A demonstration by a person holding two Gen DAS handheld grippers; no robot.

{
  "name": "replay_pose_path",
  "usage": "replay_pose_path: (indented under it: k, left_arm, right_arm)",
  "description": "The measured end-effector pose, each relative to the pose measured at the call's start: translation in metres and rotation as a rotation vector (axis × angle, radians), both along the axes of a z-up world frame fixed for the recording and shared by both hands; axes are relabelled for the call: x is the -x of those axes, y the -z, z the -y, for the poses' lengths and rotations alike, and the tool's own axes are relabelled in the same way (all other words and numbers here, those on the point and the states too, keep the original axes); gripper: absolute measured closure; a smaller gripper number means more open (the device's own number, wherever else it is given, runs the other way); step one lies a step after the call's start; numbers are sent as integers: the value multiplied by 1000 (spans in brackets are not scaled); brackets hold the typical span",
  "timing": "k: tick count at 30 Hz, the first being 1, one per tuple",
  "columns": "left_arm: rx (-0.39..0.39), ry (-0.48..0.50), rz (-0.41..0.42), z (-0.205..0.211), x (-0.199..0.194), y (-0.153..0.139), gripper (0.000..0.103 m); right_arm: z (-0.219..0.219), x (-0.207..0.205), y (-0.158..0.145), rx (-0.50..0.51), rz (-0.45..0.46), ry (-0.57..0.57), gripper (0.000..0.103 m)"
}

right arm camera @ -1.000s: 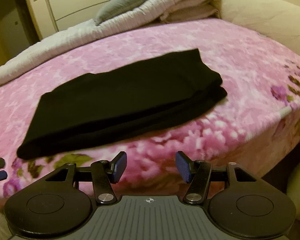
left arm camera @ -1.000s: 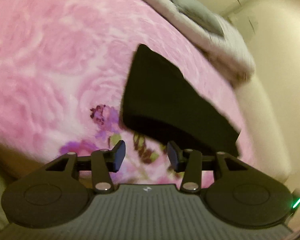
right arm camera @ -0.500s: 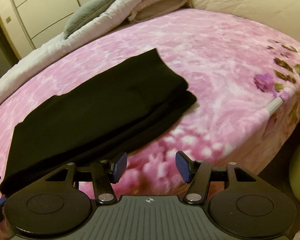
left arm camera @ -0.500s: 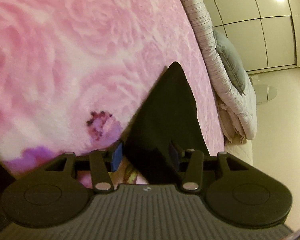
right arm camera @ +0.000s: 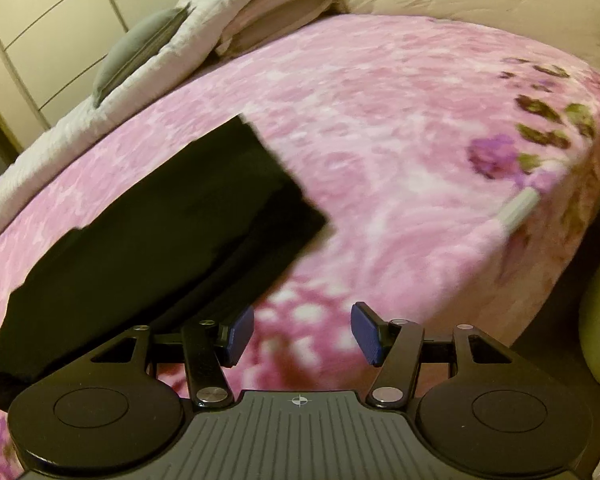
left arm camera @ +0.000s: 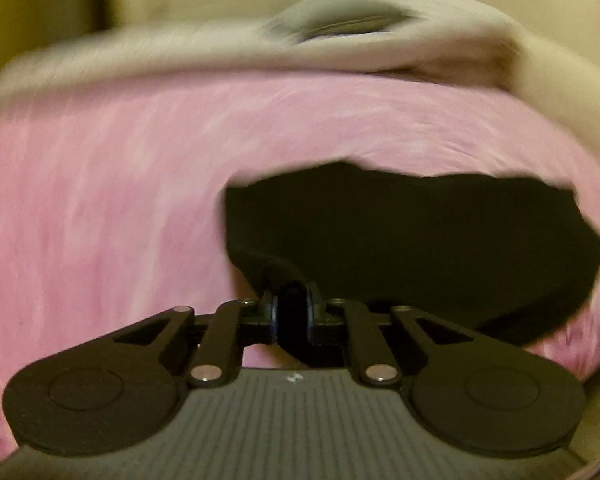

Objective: Fold clothes
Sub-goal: 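Grasp the folded black trousers' edge with the left gripper while the right gripper grasps beside it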

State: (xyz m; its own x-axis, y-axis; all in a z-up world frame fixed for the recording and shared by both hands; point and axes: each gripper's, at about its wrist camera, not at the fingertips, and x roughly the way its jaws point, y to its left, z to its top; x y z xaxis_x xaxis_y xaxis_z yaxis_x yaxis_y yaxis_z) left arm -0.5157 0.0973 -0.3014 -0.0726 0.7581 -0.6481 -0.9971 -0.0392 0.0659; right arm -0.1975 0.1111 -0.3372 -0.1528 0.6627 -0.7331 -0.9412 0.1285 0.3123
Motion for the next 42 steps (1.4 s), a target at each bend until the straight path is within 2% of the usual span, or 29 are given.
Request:
replay_pose_path:
  k: [2, 10, 12, 17, 19, 23, 26, 29, 31, 35, 36, 37, 38, 42]
  left_arm:
    - [-43, 139, -134, -8, -35, -12, 94]
    - [-7, 324, 30, -16, -64, -8, 91]
    - [2, 370, 71, -18, -72, -7, 83]
    - [25, 481, 174, -23, -89, -5, 79]
    - [43, 439, 218, -19, -70, -4, 79]
    - [79, 354, 304, -11, -33, -2, 79]
    - [106, 291, 369, -5, -5, -1, 80]
    - [121, 265, 396, -4, 9, 3, 80]
    - [123, 260, 401, -4, 13, 5, 80]
    - [132, 248, 404, -7, 16, 11, 80]
    - [135, 247, 406, -8, 17, 12, 80]
    - [137, 246, 409, -10, 17, 13, 80]
    - [136, 249, 414, -13, 17, 13, 80]
    - [102, 299, 431, -24, 13, 4, 80]
  right_arm:
    - [3, -11, -1, -7, -4, 33, 45]
    - [15, -44, -3, -4, -21, 143, 45]
    - [18, -45, -2, 2, -29, 149, 45]
    - [24, -36, -3, -27, -84, 114, 45]
    - [23, -27, -4, -51, -143, 85, 45]
    - [20, -5, -9, -107, -316, 4, 45]
    - [14, 15, -12, -148, -498, -78, 45]
    - [2, 35, -9, -122, -641, -112, 45]
    - [-7, 49, -4, -100, -685, -104, 45]
    - [-23, 68, 8, -46, -697, -72, 46]
    - [-26, 72, 12, -38, -717, -71, 47]
    - [-29, 74, 10, -49, -703, -81, 82]
    - [-32, 77, 8, -59, -688, -90, 93]
    - [-15, 72, -42, -341, -490, -157, 94]
